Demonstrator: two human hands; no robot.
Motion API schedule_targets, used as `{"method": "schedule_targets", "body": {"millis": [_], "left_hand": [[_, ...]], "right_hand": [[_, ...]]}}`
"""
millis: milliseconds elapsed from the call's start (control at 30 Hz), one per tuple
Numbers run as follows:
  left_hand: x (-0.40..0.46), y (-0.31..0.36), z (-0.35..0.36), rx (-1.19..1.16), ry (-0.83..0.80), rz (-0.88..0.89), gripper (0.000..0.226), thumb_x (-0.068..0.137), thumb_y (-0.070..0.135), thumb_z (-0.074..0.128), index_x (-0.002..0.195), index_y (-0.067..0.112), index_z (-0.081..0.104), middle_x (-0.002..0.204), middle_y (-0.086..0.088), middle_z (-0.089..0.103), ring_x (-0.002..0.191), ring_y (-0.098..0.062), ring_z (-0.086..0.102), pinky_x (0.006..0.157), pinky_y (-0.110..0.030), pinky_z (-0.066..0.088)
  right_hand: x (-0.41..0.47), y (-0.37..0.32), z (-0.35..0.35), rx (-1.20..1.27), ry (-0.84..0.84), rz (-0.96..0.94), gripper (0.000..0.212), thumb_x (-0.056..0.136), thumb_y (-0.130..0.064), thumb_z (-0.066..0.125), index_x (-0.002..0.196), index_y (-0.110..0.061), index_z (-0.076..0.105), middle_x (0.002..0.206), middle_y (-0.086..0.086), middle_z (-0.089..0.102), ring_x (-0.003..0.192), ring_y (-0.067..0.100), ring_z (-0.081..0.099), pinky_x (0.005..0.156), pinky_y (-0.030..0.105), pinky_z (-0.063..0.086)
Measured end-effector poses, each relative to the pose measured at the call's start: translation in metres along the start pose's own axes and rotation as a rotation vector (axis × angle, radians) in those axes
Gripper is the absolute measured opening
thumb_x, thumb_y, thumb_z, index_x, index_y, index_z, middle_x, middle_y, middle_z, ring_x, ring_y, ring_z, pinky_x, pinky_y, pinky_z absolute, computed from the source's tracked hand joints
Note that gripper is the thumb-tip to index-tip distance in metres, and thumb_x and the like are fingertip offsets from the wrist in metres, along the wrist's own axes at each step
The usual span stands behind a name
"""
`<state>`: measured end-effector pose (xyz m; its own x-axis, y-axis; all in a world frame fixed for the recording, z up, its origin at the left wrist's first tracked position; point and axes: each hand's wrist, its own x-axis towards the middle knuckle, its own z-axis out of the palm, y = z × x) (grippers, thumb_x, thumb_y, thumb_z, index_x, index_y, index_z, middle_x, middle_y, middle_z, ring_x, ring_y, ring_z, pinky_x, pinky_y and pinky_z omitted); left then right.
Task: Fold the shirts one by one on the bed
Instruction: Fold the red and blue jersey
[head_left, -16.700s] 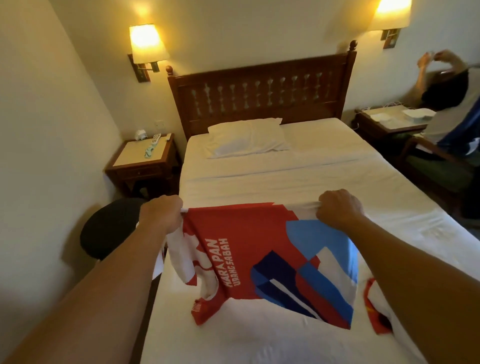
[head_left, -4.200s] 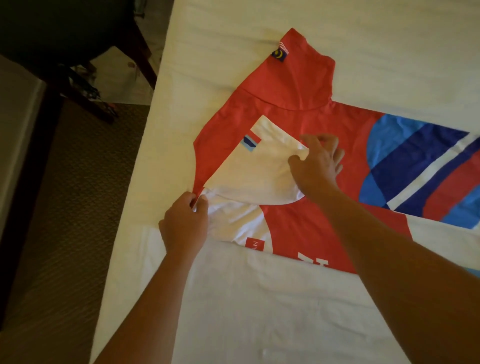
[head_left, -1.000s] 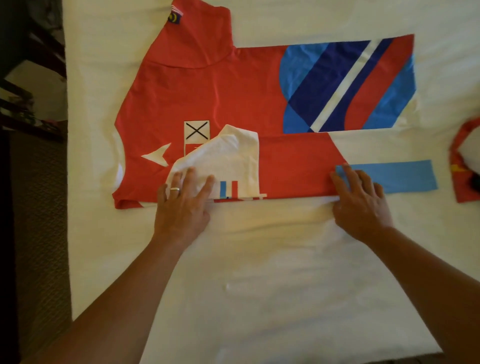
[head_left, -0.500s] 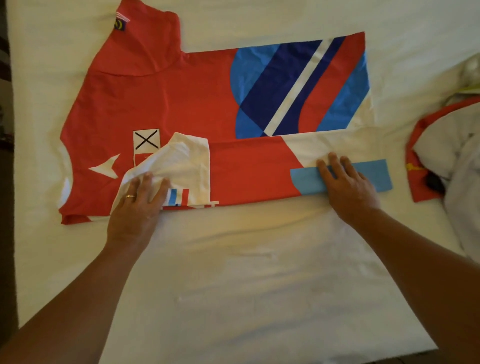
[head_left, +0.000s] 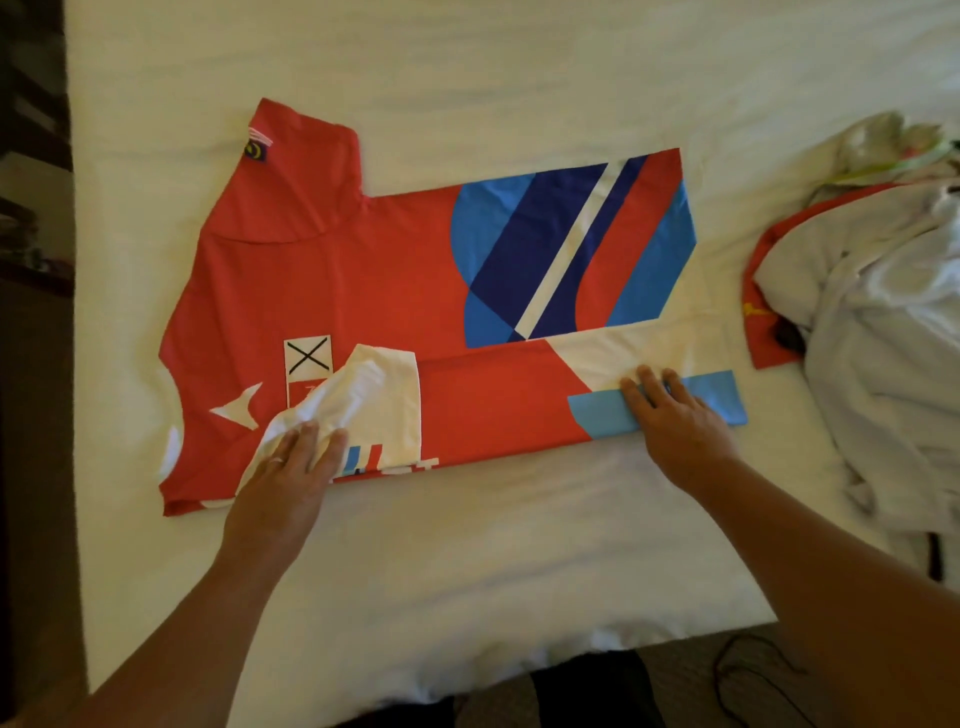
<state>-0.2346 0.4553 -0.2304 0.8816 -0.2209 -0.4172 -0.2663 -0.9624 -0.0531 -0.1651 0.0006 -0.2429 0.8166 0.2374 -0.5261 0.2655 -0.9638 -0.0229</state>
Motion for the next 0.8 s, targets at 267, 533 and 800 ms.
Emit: {"method": "schedule_targets", "body": {"millis": [267, 533, 800], "left_hand": [[-0.018, 0.023, -0.002, -0.025, -0.135, -0.069, 0.08, 0.07, 0.015, 0.087, 0.144, 0.013, 0.056, 0.143, -0.019, 0.053, 0.122, -0.043, 0.061, 0.065, -0.05, 0.061], [0.027, 0.032, -0.04, -0.097, 0.008, -0.186, 0.063, 0.087, 0.061, 0.041, 0.119, 0.013, 0.067, 0.107, -0.01, 0.071, 0.09, -0.032, 0.068, 0.075, -0.047, 0.057], [0.143, 0.034, -0.081, -0.291, 0.178, -0.313, 0.029, 0.092, 0.029, 0.062, 0.113, 0.01, 0.066, 0.105, -0.012, 0.062, 0.09, -0.036, 0.061, 0.069, -0.041, 0.048]], "right_hand": [[-0.016, 0.0, -0.006, -0.047, -0.109, 0.04, 0.063, 0.101, -0.022, 0.043, 0.159, -0.015, 0.02, 0.168, 0.01, 0.01, 0.153, 0.034, 0.018, 0.111, 0.046, 0.037], [0.014, -0.003, -0.039, -0.07, 0.006, 0.048, 0.04, 0.096, -0.042, 0.042, 0.121, -0.017, 0.061, 0.124, 0.006, 0.058, 0.109, 0.028, 0.057, 0.092, 0.041, 0.044], [0.122, -0.006, -0.081, 0.049, 0.215, 0.058, 0.018, 0.095, -0.016, 0.051, 0.105, -0.009, 0.065, 0.104, 0.009, 0.061, 0.098, 0.033, 0.058, 0.079, 0.043, 0.043]]}}
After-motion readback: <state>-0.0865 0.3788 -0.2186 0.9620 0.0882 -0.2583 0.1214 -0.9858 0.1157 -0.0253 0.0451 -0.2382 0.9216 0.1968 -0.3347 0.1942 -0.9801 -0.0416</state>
